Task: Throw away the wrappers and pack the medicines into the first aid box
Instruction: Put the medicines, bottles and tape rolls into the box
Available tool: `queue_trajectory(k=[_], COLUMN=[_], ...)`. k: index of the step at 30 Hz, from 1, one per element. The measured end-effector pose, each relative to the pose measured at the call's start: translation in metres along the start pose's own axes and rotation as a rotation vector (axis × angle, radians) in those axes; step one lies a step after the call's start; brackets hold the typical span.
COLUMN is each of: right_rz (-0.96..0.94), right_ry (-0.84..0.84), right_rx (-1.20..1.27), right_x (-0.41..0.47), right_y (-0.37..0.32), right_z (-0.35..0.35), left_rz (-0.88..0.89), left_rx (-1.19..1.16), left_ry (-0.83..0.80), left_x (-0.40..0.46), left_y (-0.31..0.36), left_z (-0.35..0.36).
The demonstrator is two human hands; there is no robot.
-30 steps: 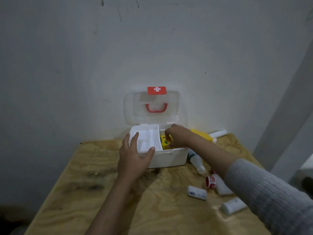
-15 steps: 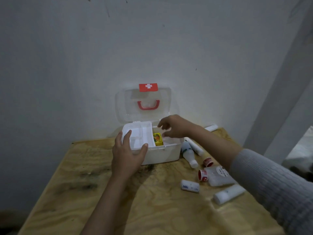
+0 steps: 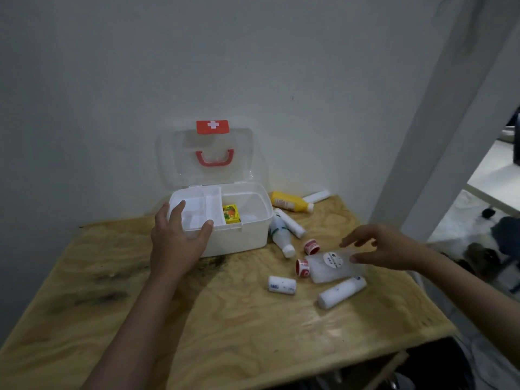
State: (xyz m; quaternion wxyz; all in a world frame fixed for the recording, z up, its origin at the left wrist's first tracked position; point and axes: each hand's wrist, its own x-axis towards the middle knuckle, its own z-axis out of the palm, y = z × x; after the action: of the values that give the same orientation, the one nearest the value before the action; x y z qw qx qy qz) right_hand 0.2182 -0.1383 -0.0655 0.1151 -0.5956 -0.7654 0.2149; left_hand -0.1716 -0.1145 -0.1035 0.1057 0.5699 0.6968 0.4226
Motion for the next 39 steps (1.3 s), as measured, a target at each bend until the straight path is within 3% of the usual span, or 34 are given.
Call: queue_trajectory(k=[5, 14, 24, 33, 39], right_rz=[0.020, 0.003, -0.024, -0.168, -0.292], right_ry=[-0.060, -0.097, 0.061, 0.286, 0.311], right_rx=[0.126, 0.129, 0.136, 0.128, -0.106], right_x=[-0.001, 0.007, -0.008, -0.004, 0.052], right_y=[0.027, 0.042, 0.039, -0.038, -0.119], right_z=[0.010, 0.010, -0.013, -0.059, -0.041], left_rz=[-0.006, -0.010, -0.006, -0.009, -0.016], left_rx=[0.014, 0.026, 0.032, 0.001, -0.010], left_ry=[0.006, 0.005, -0.002, 0.009, 0.000], left_x=[0.000, 0.000, 0.000, 0.001, 0.001], left_y=[0.001, 0.002, 0.003, 0.002, 0.000], left_z=[0.001, -0.001, -0.002, 0.000, 0.000])
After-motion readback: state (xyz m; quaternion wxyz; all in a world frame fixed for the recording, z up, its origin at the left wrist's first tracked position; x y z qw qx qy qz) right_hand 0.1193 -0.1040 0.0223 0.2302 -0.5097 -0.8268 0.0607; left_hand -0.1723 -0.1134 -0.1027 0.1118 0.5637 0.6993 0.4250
